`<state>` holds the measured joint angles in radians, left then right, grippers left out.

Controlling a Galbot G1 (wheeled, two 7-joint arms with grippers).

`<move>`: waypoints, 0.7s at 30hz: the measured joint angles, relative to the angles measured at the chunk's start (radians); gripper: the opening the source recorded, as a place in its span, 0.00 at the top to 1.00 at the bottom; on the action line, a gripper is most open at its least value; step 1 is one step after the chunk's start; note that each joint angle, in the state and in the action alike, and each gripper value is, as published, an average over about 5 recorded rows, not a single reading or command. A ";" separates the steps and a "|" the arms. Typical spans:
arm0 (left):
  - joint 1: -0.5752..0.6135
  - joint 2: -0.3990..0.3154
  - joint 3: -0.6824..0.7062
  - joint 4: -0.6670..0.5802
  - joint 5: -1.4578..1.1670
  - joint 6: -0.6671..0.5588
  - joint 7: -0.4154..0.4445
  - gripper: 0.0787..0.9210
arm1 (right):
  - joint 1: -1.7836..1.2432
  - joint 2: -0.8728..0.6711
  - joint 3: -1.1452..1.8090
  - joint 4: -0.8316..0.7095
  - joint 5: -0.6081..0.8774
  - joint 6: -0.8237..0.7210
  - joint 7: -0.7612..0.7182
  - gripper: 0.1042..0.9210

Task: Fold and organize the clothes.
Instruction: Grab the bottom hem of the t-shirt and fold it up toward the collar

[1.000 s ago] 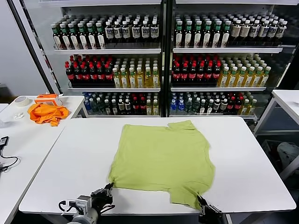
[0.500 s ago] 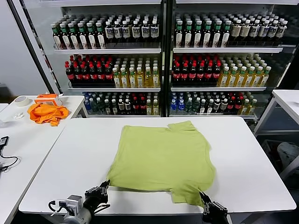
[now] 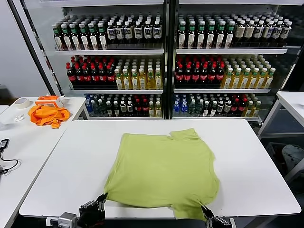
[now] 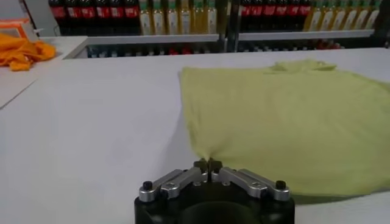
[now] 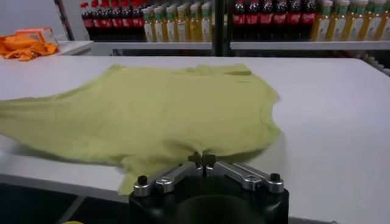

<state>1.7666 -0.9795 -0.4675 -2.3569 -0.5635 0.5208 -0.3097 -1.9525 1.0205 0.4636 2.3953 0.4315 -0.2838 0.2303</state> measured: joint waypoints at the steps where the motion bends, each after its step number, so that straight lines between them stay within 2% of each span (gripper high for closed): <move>1: -0.006 0.003 -0.004 0.000 -0.002 0.000 0.003 0.99 | 0.014 -0.001 0.000 -0.002 0.008 -0.006 0.002 1.00; 8: -0.108 0.017 -0.004 0.047 -0.036 -0.016 0.037 0.99 | 0.158 -0.005 -0.015 -0.049 0.076 -0.062 0.018 1.00; 21: -0.357 0.019 0.089 0.246 -0.086 -0.054 0.099 0.99 | 0.436 0.013 -0.062 -0.197 0.182 -0.162 0.049 1.00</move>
<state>1.4099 -0.9610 -0.3782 -2.1113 -0.6490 0.4671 -0.2112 -1.5169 1.0333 0.4020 2.1979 0.6131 -0.4458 0.2791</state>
